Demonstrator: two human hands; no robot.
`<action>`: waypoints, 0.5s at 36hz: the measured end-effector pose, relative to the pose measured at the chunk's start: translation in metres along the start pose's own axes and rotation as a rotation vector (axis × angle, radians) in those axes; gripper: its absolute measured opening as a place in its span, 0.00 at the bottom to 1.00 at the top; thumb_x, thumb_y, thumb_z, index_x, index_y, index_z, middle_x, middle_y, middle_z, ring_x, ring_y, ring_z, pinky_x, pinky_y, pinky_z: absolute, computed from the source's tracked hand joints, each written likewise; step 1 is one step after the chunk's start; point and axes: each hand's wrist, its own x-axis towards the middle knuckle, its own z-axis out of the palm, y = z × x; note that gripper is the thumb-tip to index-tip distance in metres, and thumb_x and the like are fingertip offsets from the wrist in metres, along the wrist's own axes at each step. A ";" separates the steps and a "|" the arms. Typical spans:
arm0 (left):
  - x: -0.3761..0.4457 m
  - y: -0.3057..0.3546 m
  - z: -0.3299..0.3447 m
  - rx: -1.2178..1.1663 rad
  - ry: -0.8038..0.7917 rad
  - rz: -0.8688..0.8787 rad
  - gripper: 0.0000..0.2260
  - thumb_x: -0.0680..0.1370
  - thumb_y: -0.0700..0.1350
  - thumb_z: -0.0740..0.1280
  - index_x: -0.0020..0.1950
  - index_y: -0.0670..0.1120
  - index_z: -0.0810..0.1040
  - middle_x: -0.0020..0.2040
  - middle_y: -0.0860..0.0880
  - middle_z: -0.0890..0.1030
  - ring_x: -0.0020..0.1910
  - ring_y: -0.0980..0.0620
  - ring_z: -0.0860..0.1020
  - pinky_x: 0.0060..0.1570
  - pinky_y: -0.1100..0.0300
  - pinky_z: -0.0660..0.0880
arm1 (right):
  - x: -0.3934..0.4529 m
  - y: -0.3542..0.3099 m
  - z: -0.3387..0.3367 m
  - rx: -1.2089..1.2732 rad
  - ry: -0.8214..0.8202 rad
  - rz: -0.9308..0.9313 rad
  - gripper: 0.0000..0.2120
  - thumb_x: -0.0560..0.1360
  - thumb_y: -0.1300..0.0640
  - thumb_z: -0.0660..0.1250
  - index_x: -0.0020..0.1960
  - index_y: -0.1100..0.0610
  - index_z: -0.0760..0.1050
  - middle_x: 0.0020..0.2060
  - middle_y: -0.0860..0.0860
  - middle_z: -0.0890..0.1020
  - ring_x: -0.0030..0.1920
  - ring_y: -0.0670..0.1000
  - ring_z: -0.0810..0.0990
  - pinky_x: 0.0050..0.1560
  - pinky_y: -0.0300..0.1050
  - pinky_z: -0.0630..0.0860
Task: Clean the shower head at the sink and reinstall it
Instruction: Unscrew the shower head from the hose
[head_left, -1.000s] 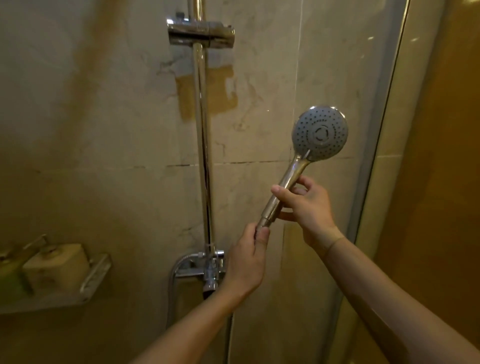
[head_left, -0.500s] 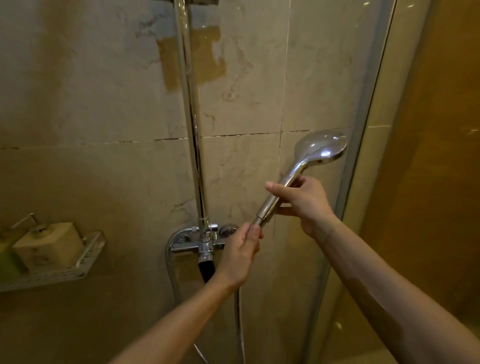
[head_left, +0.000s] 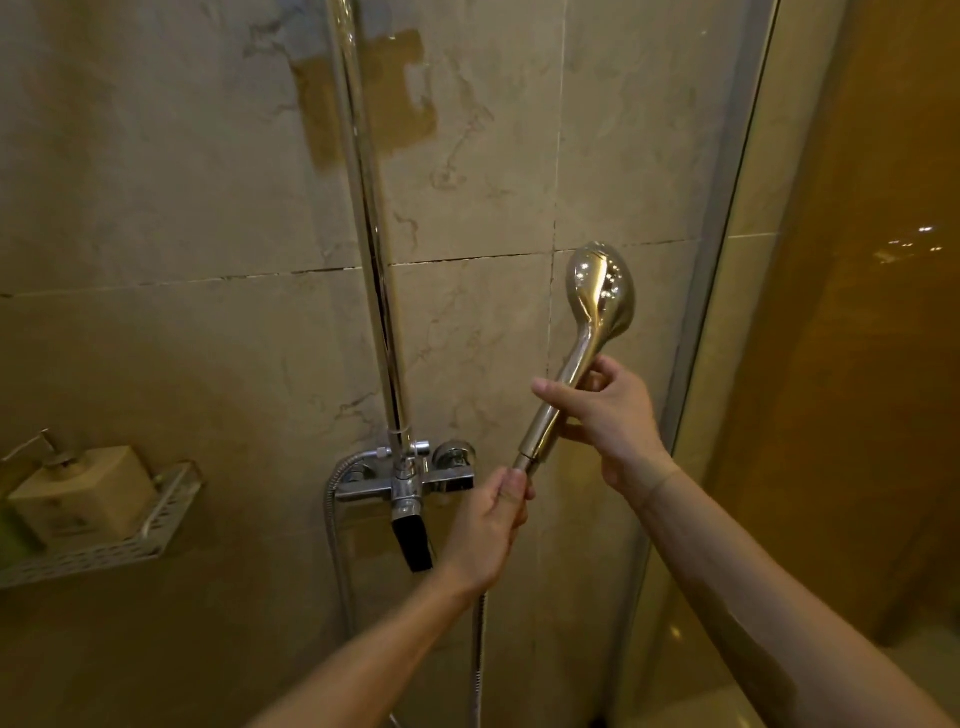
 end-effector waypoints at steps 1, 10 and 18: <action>0.000 0.000 0.000 0.002 0.003 0.001 0.14 0.81 0.53 0.54 0.43 0.47 0.71 0.27 0.56 0.63 0.24 0.60 0.60 0.23 0.68 0.58 | 0.000 0.001 0.000 0.001 0.019 -0.018 0.22 0.68 0.61 0.78 0.59 0.62 0.77 0.40 0.50 0.84 0.43 0.49 0.85 0.41 0.45 0.84; 0.005 -0.007 -0.003 -0.085 -0.006 -0.059 0.15 0.78 0.57 0.55 0.44 0.46 0.70 0.27 0.55 0.64 0.22 0.60 0.60 0.21 0.68 0.56 | 0.005 0.005 -0.005 0.339 -0.100 0.089 0.32 0.72 0.74 0.68 0.69 0.52 0.63 0.56 0.63 0.83 0.57 0.63 0.83 0.58 0.57 0.79; 0.006 -0.013 -0.001 -0.066 0.025 -0.051 0.17 0.78 0.60 0.56 0.43 0.47 0.71 0.27 0.55 0.64 0.23 0.60 0.59 0.21 0.67 0.55 | 0.006 0.008 0.004 0.037 0.023 -0.021 0.35 0.67 0.60 0.79 0.68 0.49 0.65 0.55 0.55 0.79 0.53 0.56 0.82 0.49 0.55 0.82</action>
